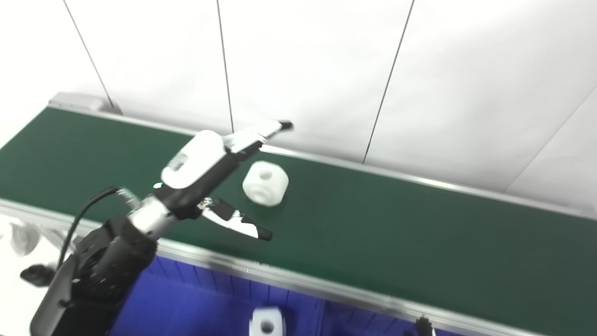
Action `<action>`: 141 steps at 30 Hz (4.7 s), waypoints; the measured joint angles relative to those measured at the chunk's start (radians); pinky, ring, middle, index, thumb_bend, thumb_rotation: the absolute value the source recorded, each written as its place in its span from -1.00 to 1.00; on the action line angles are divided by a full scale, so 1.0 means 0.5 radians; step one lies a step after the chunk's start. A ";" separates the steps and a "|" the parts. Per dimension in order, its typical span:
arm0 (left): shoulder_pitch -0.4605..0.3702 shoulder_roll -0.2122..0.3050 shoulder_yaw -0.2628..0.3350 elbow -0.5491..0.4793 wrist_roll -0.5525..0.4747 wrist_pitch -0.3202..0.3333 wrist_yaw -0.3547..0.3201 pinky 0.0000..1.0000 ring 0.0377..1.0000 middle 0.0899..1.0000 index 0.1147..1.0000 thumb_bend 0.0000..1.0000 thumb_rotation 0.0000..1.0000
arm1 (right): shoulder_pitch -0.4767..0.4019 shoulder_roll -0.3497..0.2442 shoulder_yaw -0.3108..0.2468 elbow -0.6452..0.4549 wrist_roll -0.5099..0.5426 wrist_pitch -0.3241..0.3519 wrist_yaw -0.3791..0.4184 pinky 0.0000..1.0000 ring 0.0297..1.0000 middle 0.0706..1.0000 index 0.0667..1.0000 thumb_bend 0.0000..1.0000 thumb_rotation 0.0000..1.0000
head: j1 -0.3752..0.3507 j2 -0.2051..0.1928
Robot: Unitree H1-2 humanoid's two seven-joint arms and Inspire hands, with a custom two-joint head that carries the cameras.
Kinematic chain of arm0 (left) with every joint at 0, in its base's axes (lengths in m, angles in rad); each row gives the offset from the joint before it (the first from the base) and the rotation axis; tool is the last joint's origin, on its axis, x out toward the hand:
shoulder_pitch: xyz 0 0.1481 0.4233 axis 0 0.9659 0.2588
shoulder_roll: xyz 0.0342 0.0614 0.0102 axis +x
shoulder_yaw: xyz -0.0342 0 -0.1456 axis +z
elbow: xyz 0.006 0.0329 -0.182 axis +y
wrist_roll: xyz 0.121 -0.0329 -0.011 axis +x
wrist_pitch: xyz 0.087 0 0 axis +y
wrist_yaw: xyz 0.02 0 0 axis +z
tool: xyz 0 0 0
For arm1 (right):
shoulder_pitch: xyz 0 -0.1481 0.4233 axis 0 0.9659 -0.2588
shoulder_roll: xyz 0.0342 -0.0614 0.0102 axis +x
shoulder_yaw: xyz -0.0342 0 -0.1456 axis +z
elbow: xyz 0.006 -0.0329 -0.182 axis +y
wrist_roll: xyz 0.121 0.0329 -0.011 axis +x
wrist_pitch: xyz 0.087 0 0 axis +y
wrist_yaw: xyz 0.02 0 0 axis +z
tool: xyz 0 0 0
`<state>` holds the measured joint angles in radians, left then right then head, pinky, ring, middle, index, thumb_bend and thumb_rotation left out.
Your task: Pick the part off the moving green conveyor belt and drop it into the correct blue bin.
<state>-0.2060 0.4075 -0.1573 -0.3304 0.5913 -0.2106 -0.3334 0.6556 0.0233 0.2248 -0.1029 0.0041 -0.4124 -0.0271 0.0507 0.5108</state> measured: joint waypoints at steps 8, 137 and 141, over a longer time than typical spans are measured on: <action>-0.318 0.004 -0.188 0.371 0.387 -0.078 -0.008 0.70 0.76 0.79 0.81 1.00 -0.61 | -0.021 0.013 -0.002 0.002 0.020 0.000 0.003 0.94 0.87 0.97 1.00 0.72 1.00 | -0.006 0.025; 0.957 0.383 0.073 -0.012 0.495 -0.210 -0.025 0.23 0.36 0.45 0.47 0.92 0.44 | 0.063 -0.263 -0.112 -0.639 0.467 0.380 0.160 0.78 0.82 0.86 0.93 0.77 0.96 | 0.871 0.709; 0.997 0.383 0.113 -0.139 0.355 -0.221 -0.029 0.20 0.36 0.46 0.48 0.92 0.51 | 0.065 -0.265 -0.115 -0.650 0.463 0.399 0.160 0.77 0.81 0.85 0.89 0.78 0.93 | 0.825 0.730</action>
<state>0.2925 0.5991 -0.1010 -0.3996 0.7691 -0.3211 -0.3479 0.6879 -0.1090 0.1671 -0.4278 0.2358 -0.2131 0.0529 0.4633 0.8759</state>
